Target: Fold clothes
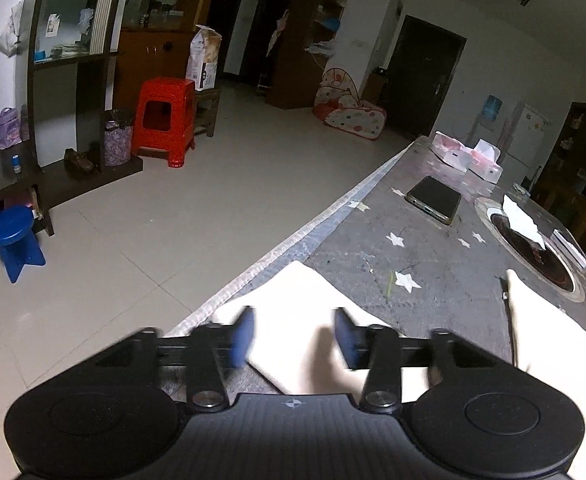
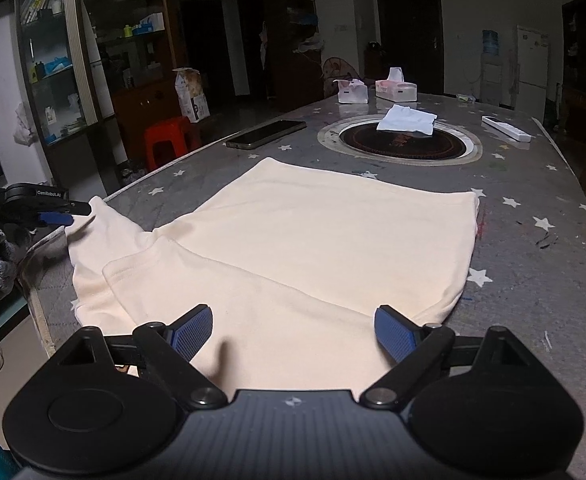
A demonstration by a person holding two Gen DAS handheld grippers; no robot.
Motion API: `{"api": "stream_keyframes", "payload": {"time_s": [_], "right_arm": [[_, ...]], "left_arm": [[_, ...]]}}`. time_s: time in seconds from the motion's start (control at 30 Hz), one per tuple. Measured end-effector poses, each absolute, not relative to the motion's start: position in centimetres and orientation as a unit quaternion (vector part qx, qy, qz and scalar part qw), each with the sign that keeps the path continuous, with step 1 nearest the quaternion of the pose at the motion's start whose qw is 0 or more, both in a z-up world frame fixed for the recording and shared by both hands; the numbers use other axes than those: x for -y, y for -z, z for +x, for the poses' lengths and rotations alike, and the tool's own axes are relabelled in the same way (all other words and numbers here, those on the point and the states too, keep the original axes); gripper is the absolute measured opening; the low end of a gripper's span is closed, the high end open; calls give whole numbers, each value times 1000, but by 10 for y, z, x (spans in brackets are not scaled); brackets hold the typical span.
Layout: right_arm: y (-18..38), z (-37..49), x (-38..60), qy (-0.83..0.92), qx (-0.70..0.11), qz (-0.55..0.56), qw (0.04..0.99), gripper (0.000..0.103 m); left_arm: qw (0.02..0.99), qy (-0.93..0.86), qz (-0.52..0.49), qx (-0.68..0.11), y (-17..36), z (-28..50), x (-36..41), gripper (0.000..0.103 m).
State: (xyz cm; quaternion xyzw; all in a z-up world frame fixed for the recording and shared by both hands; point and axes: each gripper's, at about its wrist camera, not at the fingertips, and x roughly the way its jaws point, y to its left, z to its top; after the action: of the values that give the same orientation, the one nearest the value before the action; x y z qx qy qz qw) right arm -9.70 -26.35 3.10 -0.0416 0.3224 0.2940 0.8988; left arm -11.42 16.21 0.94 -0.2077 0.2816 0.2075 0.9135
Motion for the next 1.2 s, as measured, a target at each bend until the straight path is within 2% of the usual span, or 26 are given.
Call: {"api": "stream_keyframes", "payload": {"time_s": [0.03, 0.13, 0.33, 0.47, 0.57, 0.67, 0.7, 0.77, 0.83, 0.93, 1.07, 1.2], "right_arm": [[-31, -97, 264, -294, -322, -41, 899, 90], [-33, -98, 265, -292, -320, -40, 901, 90], [-35, -99, 269, -287, -318, -38, 903, 90], [-37, -98, 270, -288, -315, -37, 904, 90], [-38, -99, 269, -292, -315, -40, 902, 90], [-38, -98, 268, -292, -314, -38, 903, 90], [-38, -98, 268, -293, -314, -36, 902, 90], [-37, -98, 267, -294, -315, -37, 902, 90], [-37, -99, 266, -294, -316, -38, 901, 90], [-36, -99, 266, -293, -317, -37, 901, 90], [-38, -100, 268, -289, -312, -33, 904, 90], [-40, -99, 271, -284, -310, -27, 907, 89]], "left_arm": [[913, -206, -214, -281, -9, -115, -164, 13], [912, -203, -228, -273, -7, -119, -168, 3], [927, -159, -238, -243, -17, -130, -155, 0], [936, -160, -209, -234, -27, -134, -145, 1], [927, -214, -195, -238, -25, -136, -153, 7], [910, -260, -191, -261, -17, -133, -163, 26], [904, -272, -192, -268, -14, -132, -166, 38], [902, -277, -192, -268, -10, -132, -170, 42], [907, -265, -187, -268, -9, -130, -170, 37], [913, -244, -183, -270, -9, -122, -167, 10], [919, -184, -244, -249, -21, -127, -162, 8], [941, -75, -243, -225, -49, -127, -124, 8]]}}
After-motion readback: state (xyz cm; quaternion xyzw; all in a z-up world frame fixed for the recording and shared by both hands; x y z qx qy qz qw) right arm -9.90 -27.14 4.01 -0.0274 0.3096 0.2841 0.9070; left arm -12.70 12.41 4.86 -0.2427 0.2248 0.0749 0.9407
